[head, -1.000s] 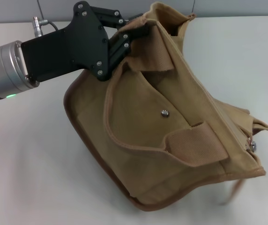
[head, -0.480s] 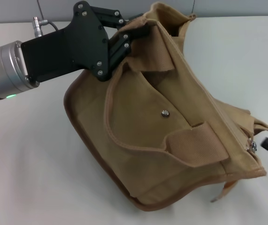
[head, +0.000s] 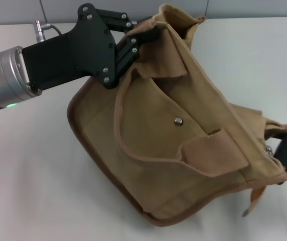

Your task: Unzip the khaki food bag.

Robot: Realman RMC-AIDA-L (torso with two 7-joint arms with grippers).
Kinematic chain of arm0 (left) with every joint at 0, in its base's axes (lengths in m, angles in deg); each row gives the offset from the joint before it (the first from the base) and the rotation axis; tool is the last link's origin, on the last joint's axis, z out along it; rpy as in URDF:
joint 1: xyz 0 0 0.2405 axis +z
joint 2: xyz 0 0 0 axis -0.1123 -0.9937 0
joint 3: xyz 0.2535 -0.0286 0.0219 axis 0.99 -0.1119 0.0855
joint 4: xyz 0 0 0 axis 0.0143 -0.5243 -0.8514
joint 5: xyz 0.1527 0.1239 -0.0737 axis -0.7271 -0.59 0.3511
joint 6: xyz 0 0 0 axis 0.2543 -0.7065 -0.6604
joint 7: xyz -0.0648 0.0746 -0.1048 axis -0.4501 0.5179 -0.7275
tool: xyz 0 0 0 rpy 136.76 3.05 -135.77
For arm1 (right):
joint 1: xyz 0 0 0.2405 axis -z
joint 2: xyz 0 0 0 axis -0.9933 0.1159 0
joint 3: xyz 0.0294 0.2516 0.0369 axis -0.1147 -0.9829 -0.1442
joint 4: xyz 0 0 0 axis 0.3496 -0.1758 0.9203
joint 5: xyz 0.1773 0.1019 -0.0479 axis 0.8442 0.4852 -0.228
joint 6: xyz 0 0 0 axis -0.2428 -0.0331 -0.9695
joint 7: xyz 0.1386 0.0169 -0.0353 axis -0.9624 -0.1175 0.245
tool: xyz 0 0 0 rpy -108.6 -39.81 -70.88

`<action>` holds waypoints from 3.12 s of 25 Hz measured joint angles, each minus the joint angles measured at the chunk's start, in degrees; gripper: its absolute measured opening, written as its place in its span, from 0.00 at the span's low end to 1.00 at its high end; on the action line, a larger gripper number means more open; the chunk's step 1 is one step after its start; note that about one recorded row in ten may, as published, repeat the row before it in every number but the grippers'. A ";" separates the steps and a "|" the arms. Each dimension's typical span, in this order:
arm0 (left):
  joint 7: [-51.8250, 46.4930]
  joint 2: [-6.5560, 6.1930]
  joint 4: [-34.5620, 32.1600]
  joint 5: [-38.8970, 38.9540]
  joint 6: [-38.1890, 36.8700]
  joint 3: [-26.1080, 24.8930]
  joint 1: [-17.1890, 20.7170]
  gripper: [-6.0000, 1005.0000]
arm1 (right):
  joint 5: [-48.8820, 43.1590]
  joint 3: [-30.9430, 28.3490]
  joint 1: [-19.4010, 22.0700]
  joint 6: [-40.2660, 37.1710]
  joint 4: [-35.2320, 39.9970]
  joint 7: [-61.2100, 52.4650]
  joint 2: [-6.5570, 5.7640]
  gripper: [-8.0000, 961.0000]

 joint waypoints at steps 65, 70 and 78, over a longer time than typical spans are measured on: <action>2.18 -0.96 8.50 3.39 -10.88 2.31 12.25 0.80 | 26.19 -4.66 3.86 -13.07 9.08 -20.88 -0.37 0.88; -0.62 -1.81 5.82 1.27 -10.50 10.45 12.61 0.80 | 10.82 -4.29 4.65 -19.44 10.56 -14.79 -0.75 0.88; -9.10 -1.57 5.35 -13.74 -2.62 12.08 9.14 0.80 | -11.30 -4.05 0.08 -18.14 10.27 -11.64 -0.38 0.88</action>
